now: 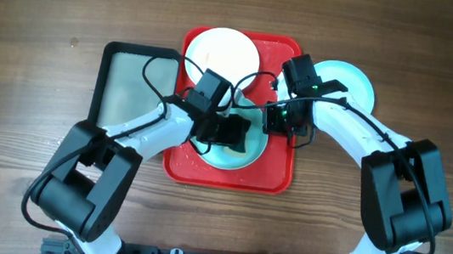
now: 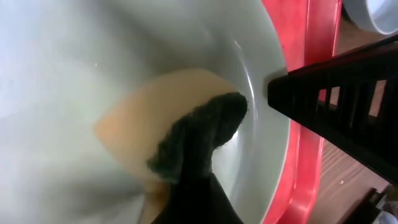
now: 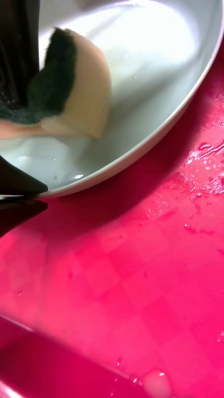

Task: Clean dirty plates on tray and stack at the side
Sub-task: 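Scrub the second blue plate with the sponge in the left gripper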

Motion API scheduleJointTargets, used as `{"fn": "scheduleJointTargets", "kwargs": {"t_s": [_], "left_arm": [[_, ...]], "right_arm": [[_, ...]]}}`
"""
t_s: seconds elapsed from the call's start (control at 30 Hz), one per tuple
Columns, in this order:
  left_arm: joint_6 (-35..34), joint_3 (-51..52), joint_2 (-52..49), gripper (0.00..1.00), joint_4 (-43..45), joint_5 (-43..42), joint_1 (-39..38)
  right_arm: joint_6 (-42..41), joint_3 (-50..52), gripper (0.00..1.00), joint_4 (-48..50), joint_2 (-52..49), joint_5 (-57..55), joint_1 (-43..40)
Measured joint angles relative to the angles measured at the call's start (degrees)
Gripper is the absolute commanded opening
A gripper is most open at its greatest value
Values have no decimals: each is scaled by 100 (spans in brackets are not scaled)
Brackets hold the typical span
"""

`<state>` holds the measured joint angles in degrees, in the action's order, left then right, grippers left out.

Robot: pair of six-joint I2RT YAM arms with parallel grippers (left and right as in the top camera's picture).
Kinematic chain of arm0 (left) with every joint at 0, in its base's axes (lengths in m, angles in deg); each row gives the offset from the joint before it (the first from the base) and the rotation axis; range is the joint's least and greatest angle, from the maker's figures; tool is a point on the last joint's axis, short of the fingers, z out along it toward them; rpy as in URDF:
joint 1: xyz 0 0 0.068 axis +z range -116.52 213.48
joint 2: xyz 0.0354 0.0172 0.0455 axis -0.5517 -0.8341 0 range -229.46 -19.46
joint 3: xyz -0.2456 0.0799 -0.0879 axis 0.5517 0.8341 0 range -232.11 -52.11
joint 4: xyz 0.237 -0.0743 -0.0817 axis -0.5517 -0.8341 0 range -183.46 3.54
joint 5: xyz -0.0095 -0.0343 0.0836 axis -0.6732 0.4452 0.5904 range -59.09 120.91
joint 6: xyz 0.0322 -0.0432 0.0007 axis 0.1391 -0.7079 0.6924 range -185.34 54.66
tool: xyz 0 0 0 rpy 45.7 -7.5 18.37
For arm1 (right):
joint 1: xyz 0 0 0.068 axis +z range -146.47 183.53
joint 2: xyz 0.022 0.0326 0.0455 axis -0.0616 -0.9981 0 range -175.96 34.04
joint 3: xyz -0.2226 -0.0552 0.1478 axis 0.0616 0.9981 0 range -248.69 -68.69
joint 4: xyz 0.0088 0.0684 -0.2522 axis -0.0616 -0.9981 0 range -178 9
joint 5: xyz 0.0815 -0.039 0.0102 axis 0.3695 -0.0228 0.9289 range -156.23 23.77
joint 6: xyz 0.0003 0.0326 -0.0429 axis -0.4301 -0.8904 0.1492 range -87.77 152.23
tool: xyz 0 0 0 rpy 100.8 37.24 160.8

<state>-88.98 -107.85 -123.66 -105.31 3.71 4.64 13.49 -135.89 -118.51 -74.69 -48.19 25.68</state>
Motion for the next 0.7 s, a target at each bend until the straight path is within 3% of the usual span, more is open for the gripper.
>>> {"fn": "scheduleJointTargets", "kwargs": {"t_s": [0.33,0.7], "left_arm": [[63,-234,778,4,-466,-42,706],[278,-304,949,4,-1617,785,984]], "right_arm": [[0,0,4,28,0,120,11],[0,0,4,39,0,125,11]]}}
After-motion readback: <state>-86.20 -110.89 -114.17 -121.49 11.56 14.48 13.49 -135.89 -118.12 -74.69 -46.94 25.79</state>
